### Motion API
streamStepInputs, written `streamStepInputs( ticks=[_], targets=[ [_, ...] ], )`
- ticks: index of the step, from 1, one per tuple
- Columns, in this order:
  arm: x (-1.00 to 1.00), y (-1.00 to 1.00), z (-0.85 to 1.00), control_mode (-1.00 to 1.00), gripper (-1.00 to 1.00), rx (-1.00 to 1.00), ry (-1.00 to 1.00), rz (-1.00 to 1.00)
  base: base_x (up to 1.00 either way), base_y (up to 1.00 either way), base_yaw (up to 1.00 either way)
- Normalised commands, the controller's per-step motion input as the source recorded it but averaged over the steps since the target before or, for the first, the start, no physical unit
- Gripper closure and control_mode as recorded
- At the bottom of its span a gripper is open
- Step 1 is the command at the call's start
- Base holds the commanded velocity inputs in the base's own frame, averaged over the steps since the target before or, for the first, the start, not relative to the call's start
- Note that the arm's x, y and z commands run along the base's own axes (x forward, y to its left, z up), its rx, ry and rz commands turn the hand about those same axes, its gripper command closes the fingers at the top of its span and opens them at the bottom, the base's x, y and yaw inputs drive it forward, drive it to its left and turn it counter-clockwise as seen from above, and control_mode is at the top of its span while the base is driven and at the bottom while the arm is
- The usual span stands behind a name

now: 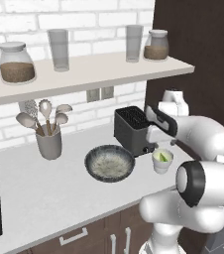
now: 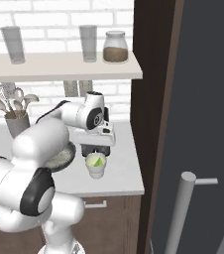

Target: Grab a lemon wedge from the fridge and one ice cube from the ice bowl, and put them in the glass of lemonade.

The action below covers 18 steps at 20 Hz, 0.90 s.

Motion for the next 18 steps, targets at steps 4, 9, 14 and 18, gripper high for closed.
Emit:
streamStepInputs(
  ticks=[4, 9, 14, 18],
  targets=[
    [-0.16, -0.03, 0.08, -1.00, -1.00, 0.04, -0.05, 0.00, 0.00, 0.00, 0.00],
    [-0.38, -0.07, 0.05, -1.00, -1.00, 0.09, -0.05, 0.00, 0.00, 0.00, 0.00],
    [-0.64, 0.14, 0.80, -1.00, -1.00, 0.03, -0.08, 0.00, 0.00, 0.00, 0.00],
    [-0.75, 0.34, 0.70, -1.00, -1.00, -0.04, -0.03, 0.01, 0.00, 0.00, 0.00]
  ],
)
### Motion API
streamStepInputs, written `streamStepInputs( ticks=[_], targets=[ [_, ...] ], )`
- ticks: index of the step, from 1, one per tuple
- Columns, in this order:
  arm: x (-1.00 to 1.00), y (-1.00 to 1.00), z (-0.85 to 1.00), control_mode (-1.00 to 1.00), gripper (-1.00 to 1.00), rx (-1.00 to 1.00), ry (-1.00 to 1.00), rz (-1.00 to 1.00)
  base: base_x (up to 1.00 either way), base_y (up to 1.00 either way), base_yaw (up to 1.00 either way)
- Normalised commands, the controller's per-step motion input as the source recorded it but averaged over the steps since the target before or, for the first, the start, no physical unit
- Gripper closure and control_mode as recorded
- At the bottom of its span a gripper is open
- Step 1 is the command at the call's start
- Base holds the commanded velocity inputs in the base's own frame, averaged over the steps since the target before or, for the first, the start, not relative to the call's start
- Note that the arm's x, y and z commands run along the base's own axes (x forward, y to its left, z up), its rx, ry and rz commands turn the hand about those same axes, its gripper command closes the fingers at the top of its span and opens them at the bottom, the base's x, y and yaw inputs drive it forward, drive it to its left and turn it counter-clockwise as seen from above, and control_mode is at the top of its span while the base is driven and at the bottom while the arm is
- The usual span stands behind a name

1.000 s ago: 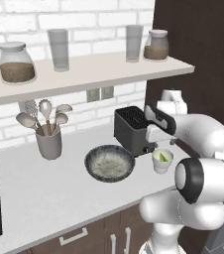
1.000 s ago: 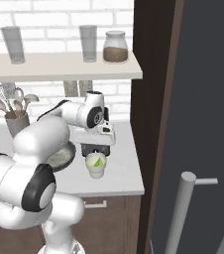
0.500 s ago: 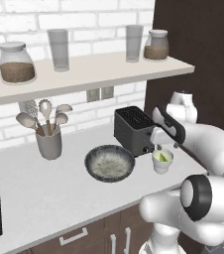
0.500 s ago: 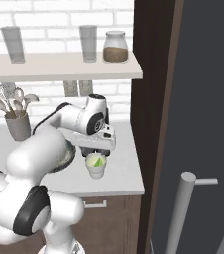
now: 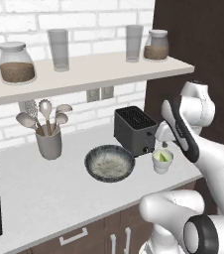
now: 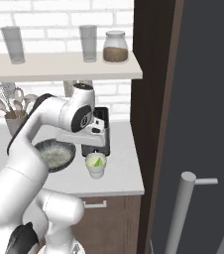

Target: Grab a lemon wedge from the fridge and one ice cube from the ice bowl, and put them in the glass of lemonade.

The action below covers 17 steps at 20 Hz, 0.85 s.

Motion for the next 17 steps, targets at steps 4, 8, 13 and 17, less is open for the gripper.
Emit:
streamStepInputs(
  ticks=[4, 8, 13, 17],
  targets=[
    [-0.65, 0.18, 0.11, -1.00, -1.00, -0.02, -0.05, 0.10, 0.00, 0.00, 0.00],
    [-0.50, 0.21, 0.03, -1.00, -1.00, 0.00, -0.04, 0.03, 0.00, 0.00, 0.00],
    [-0.33, 0.35, 0.06, -1.00, -1.00, 0.00, -0.08, 0.02, 0.00, 0.00, 0.00],
    [-0.27, 0.36, 0.09, -1.00, -1.00, 0.00, -0.11, 0.00, 0.00, 0.00, 0.00]
  ],
)
